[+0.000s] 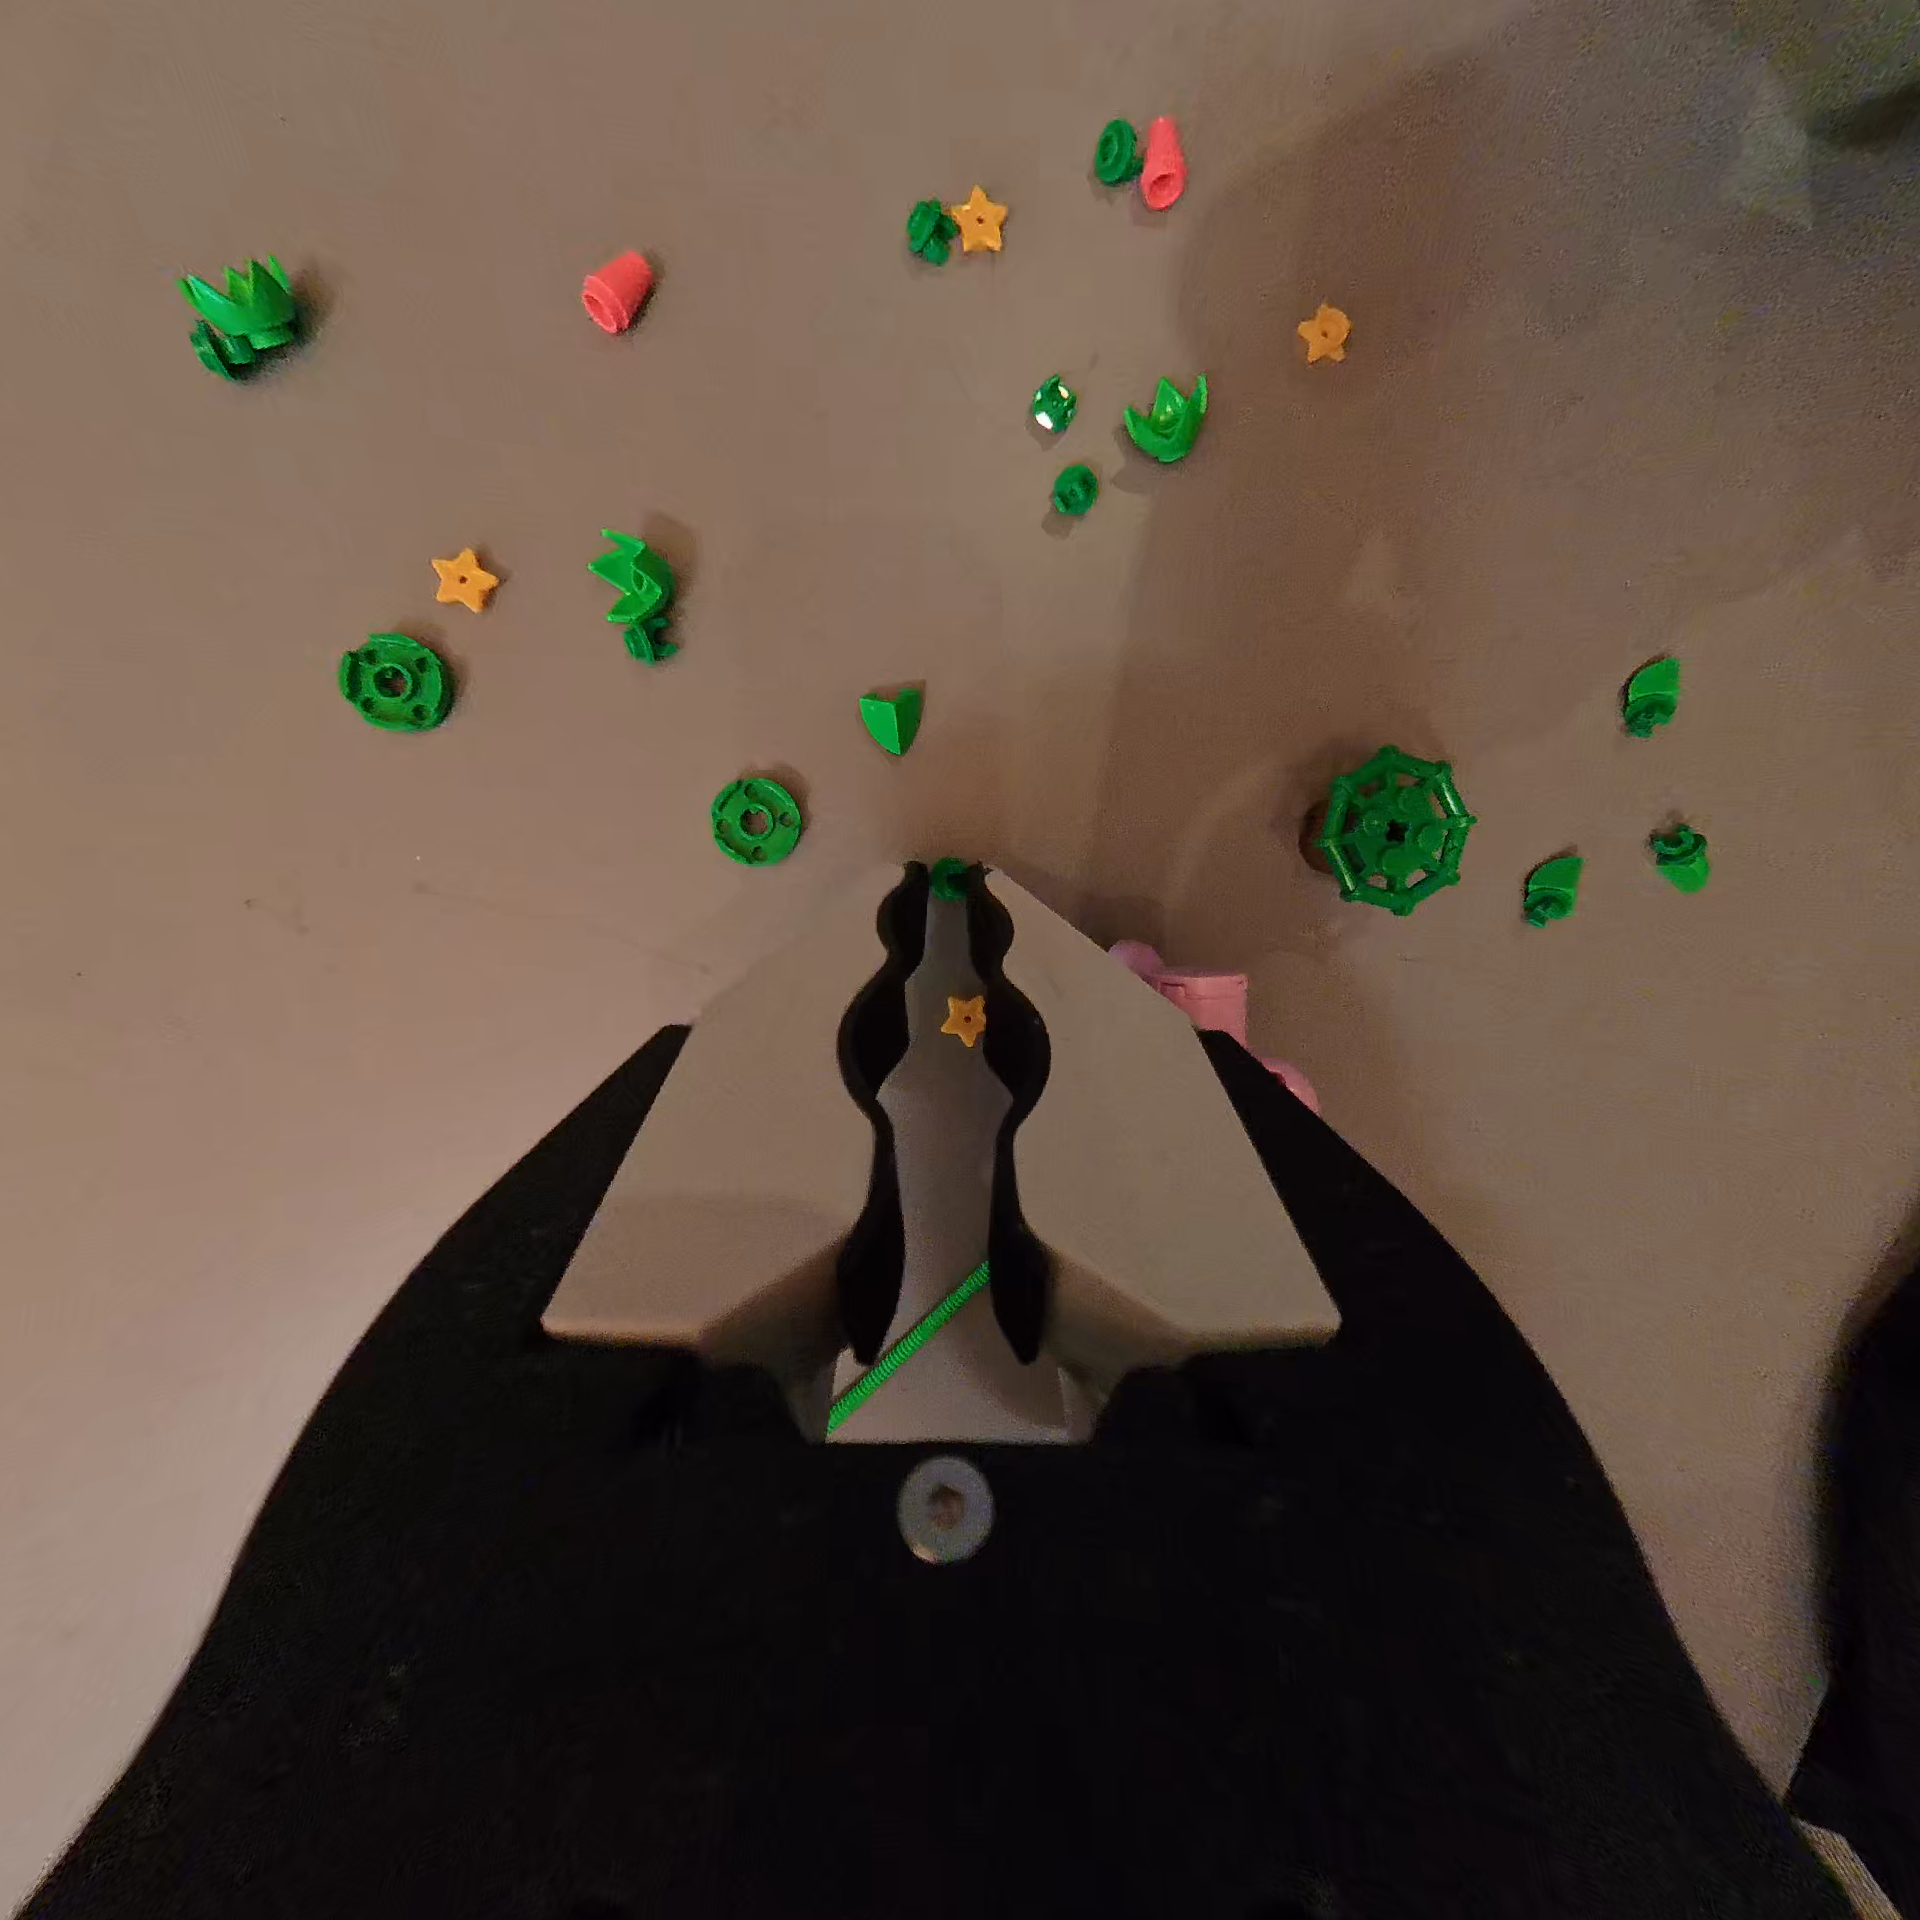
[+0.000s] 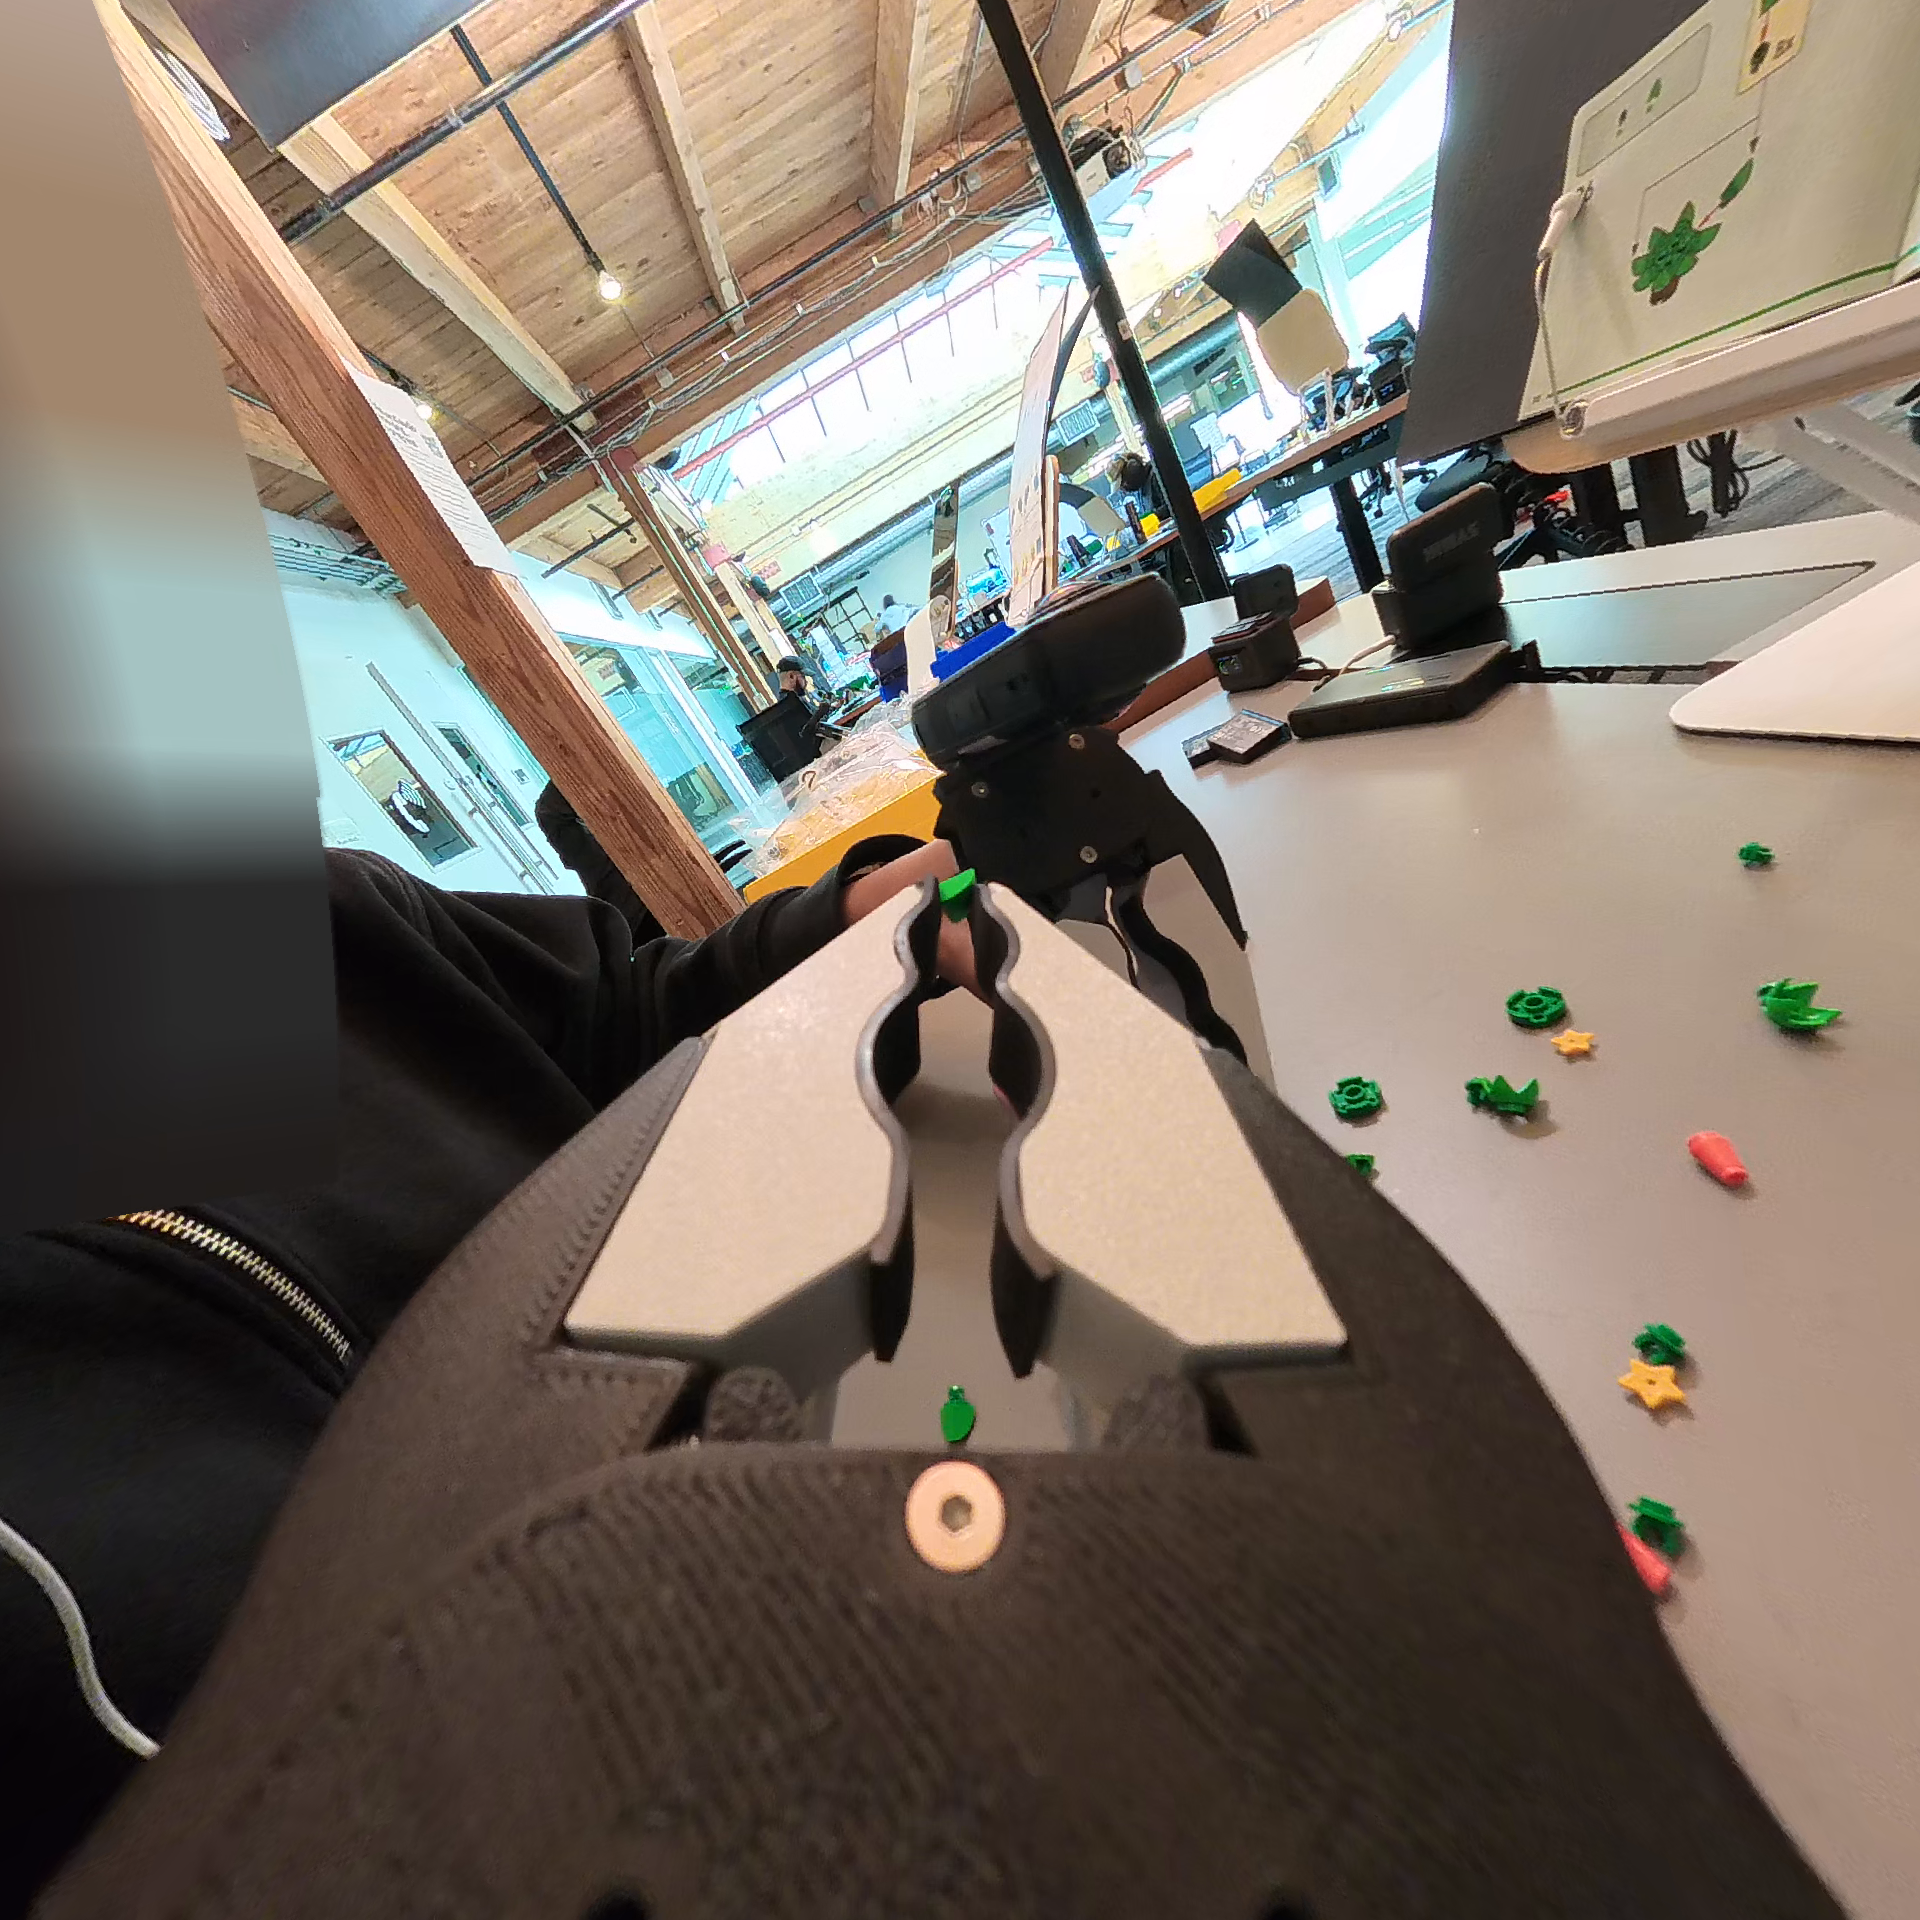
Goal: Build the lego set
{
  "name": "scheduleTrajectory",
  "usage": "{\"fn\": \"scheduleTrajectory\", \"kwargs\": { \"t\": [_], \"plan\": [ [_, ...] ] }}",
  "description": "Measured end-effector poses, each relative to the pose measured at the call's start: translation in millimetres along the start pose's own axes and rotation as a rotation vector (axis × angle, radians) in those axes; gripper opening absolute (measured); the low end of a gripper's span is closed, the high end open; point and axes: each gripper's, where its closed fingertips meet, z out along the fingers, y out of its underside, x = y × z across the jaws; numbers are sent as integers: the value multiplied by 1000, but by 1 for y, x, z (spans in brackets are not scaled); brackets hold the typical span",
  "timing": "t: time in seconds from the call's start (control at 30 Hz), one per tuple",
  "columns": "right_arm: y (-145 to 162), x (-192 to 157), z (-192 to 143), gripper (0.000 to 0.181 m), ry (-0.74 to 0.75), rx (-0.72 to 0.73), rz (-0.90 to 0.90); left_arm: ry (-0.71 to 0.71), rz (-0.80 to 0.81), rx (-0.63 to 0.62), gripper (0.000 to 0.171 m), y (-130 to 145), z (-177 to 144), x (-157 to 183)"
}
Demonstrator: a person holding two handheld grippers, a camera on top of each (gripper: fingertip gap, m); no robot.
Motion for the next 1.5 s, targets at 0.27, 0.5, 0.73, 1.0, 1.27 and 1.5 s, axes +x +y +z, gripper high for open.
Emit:
{"fn": "scheduleTrajectory", "kwargs": {
  "t": [0.27,0.5,0.73,1.0,1.27,1.5],
  "plan": [
    [1,1,0,4,2,-4,3,-2,4,-5,4,0,0,0],
    [2,3,0,4,9,-8,1,-28,79,234,4,-30,-27,0],
    [3,2,1,4,4,-13,5,-2,11,155,4,-4,-20,-8],
    [2,0,0,4,-3,-10,8,-3,-21,95,4,16,-20,-19],
    [1,-4,1,4,-21,-7,6,13,-58,66,4,26,-17,-21],
    [1,-5,0,4,-23,-7,1,30,-71,82,8,25,-20,-20]
  ]
}}
